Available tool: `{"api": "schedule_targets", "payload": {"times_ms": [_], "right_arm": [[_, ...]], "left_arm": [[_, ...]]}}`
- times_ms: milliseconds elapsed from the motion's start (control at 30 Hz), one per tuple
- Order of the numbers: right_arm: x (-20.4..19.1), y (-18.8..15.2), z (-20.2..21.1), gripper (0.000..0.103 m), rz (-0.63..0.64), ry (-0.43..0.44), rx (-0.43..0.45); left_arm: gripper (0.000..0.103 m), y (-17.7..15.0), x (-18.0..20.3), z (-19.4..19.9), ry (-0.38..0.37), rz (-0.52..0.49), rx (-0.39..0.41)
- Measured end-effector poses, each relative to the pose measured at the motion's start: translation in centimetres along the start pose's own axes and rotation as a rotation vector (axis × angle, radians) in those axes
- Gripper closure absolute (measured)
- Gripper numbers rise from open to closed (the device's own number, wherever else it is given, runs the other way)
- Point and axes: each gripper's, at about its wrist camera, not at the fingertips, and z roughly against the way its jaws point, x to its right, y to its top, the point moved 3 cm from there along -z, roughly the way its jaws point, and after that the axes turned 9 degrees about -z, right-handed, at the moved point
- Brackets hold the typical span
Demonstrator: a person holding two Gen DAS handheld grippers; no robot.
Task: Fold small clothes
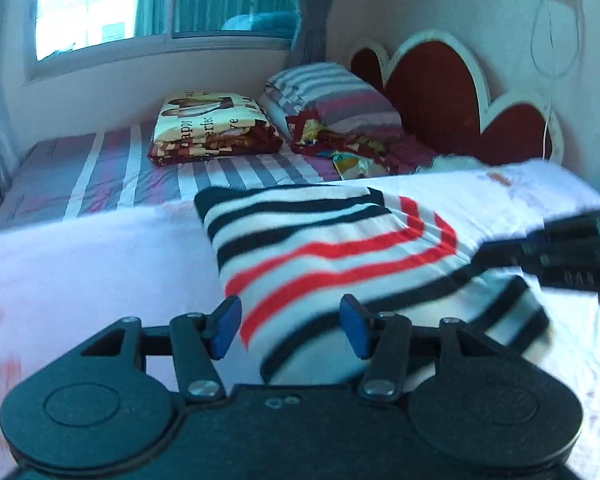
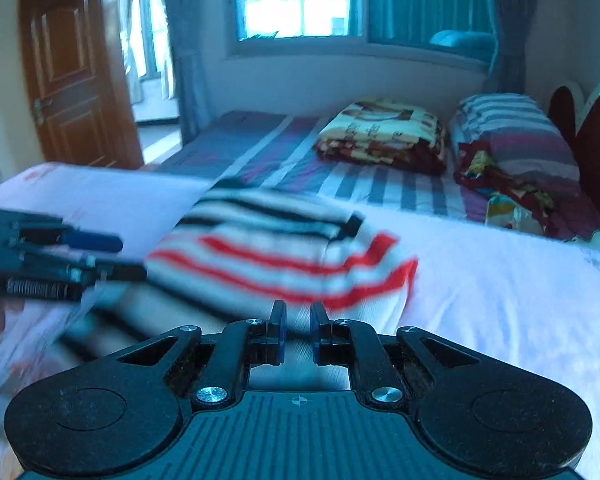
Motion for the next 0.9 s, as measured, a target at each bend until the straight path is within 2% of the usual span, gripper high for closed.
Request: {"api": "schedule_targets", "payload": {"times_ms": [33, 100, 167, 267, 333, 433, 600, 833, 900], "right_arm": [[-0.3, -0.7, 0.2, 0.093, 0.012, 0.002, -0.012], [-0.4, -2.2, -0.3, 0.093, 0.053, -0.051, -0.043], [-0.1, -3.0, -0.7, 0.093, 0.022, -0.059, -0.042], [-0.1, -2.9, -0.8, 0.093, -0.01, -0.072, -0.037], [-0.2, -2.6, 0.2, 0.093, -0.033, -0.062, -0.033], [-0.7, -3.1, 2.3, 0.093, -0.033, -0.058, -0.017], [-0.2, -5.7, 1.5, 0.093, -0.059, -0.099, -0.098], [0.1, -6.0, 1.0, 0.093, -0.103, -0.114, -0.082], [0.2, -5.7, 1.3, 0.093, -0.123, -0.117, -0.083]], "left_arm": [[0.048, -0.4, 0.0, 0.1, -0.006, 0.008, -0.012], [0.046, -1.1, 0.3, 0.2, 0.004, 0.007, -0.019], [0.046, -1.4, 0.4, -0.1, 0.0, 0.026, -0.032], [0.047, -1.5, 0.8, 0.0, 0.024, -0.005, -0.033], [0.051, -1.3, 0.9, 1.0, 0.01, 0.009, -0.039], [0.051, -2.2, 1.2, 2.5, 0.008, -0.01, -0.05], [0.048, -4.7, 1.7, 1.7, 0.021, 0.025, -0.101], [0.047, -5.1, 2.0, 1.9, 0.042, 0.028, -0.098], [0.04, -4.9, 2.1, 2.3, 0.06, 0.017, -0.097]]}}
